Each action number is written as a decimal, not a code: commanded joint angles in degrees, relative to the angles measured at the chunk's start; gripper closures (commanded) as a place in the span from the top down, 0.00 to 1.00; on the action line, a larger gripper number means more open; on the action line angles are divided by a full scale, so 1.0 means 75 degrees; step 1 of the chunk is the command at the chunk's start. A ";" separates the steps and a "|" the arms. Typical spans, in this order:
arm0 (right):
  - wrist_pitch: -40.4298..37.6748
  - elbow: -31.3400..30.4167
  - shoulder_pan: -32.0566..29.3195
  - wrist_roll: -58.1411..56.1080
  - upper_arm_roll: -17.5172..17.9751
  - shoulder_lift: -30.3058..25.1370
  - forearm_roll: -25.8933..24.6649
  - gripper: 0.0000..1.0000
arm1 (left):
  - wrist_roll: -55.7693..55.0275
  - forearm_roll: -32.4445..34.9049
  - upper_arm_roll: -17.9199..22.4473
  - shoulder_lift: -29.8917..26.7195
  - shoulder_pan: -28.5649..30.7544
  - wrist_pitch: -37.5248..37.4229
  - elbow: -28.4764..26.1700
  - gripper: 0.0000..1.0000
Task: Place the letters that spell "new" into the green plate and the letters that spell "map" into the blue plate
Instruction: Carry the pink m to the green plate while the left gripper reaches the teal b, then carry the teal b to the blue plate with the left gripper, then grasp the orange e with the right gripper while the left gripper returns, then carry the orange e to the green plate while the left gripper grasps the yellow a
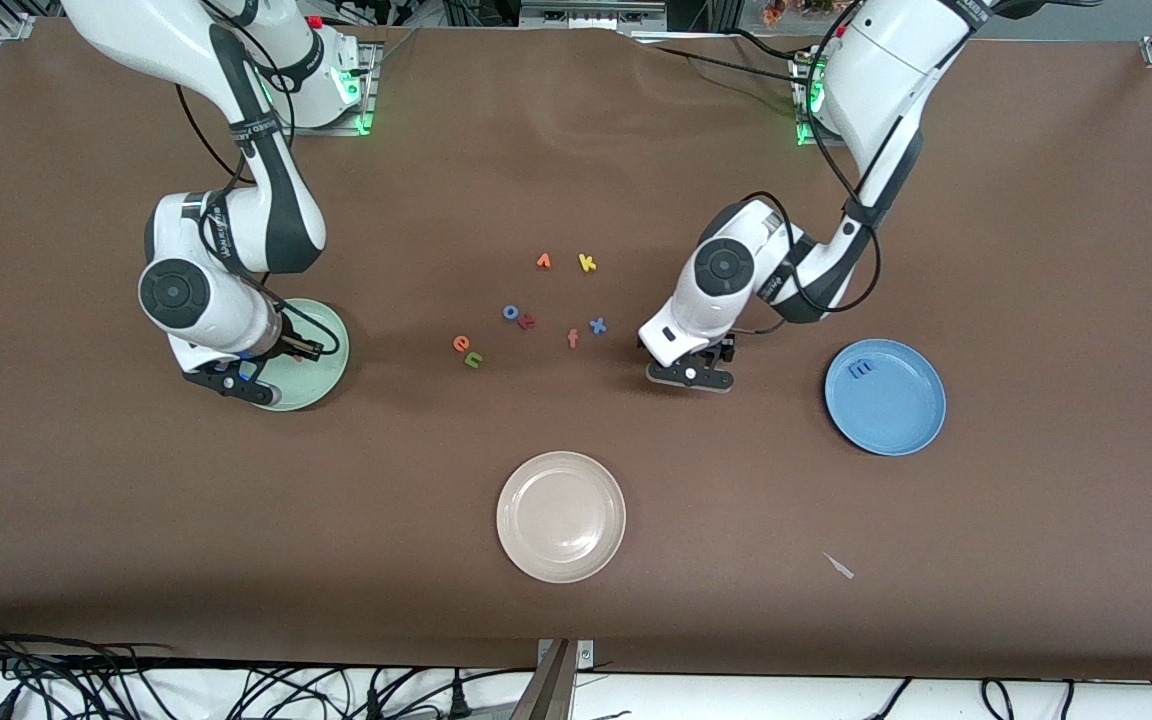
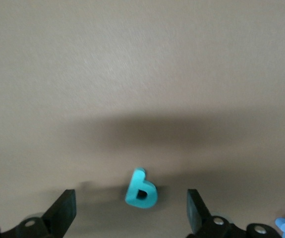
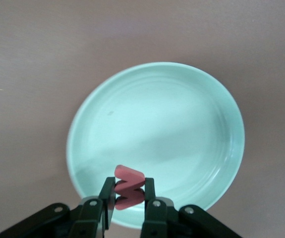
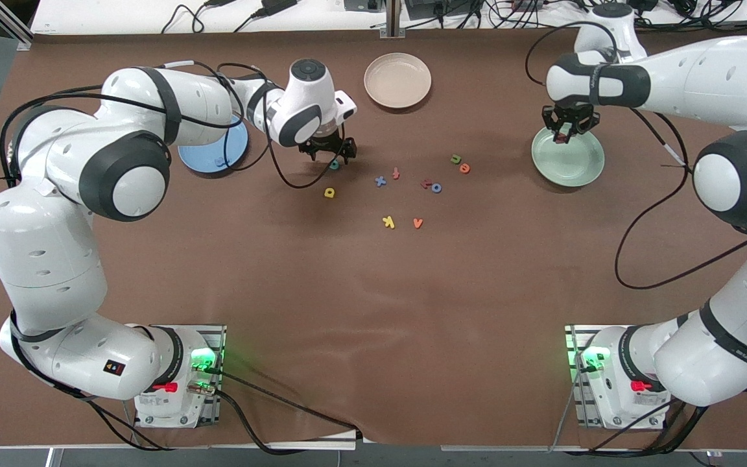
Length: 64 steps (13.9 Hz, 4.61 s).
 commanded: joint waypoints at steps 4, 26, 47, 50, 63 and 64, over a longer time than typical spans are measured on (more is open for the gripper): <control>0.1763 -0.1774 0.0061 -0.0396 -0.0143 -0.0640 -0.0006 0.49 | -0.0510 0.0401 0.0063 0.0099 -0.0188 0.0124 -0.0036 0.76; 0.1996 -0.0297 0.1384 0.5803 0.1872 0.0531 0.0029 0.76 | 0.5859 -0.0139 -0.0207 -0.0757 0.2892 -0.3625 0.0433 0.09; 0.2443 0.0148 0.1432 0.5803 0.1849 0.1305 -0.0030 0.71 | 0.0899 -0.0443 -0.2397 -0.1097 0.3456 -0.1427 -0.1042 1.00; 0.2454 0.0148 0.1432 0.5792 0.1849 0.1340 -0.0041 0.55 | -0.0026 -0.0420 -0.2457 -0.1307 0.3036 -0.0232 -0.1862 1.00; 0.1848 0.0253 0.1420 0.5220 0.1592 0.1002 -0.0053 0.21 | -0.2936 0.1596 -0.2433 -0.0406 0.1992 0.0077 -0.1677 0.89; 0.1358 0.0404 0.1408 0.4916 0.1429 0.0861 -0.0065 0.21 | -0.2936 0.1596 -0.2433 -0.0405 0.1980 0.0077 -0.1677 0.86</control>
